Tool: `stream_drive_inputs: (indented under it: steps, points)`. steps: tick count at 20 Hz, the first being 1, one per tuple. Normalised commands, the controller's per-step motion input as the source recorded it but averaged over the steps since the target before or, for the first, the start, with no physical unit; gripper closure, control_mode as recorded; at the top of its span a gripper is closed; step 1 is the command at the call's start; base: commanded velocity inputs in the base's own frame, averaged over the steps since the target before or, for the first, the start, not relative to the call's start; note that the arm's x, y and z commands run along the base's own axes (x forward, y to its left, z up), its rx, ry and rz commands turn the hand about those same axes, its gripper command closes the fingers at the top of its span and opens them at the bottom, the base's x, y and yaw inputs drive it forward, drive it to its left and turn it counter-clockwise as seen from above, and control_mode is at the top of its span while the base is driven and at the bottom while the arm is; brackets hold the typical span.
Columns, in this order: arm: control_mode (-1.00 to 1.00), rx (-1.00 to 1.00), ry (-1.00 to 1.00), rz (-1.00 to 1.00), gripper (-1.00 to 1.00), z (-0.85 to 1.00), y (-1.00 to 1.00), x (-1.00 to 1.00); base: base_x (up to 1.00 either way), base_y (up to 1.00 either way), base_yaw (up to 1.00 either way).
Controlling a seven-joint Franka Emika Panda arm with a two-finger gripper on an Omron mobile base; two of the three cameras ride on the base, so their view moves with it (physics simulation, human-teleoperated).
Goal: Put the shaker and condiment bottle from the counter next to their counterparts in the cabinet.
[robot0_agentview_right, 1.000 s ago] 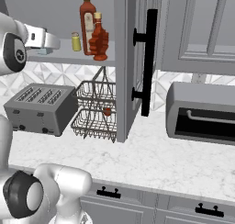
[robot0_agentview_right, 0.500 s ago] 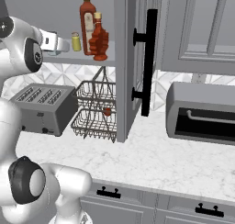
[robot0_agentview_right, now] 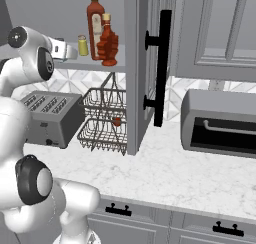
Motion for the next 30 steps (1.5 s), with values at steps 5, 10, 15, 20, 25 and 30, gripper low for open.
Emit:
stream_drive_inputs:
  steps: [5, 10, 15, 20, 25, 30]
  points:
    - [-1.0, 0.0, 0.0, 0.0, 1.0, -0.08, 0.21, 0.43, 0.0, 0.0, 0.0]
    - [-1.0, -0.01, 0.0, 0.0, 1.0, -0.24, 0.17, 0.45, 0.0, 0.0, 0.0]
    - [-1.0, -0.06, -0.01, 0.0, 1.0, -0.24, 0.08, 0.44, 0.0, 0.0, 0.0]
    - [-1.0, -0.05, -0.01, 0.0, 1.0, -0.25, 0.0, 0.31, 0.0, 0.0, 0.0]
    - [-1.0, -0.01, -0.08, 0.0, 1.0, -0.3, 0.0, 0.32, 0.0, 0.0, 0.0]
    - [-1.0, 0.0, -0.09, 0.0, 1.0, -0.25, -0.02, 0.32, 0.0, 0.0, 0.0]
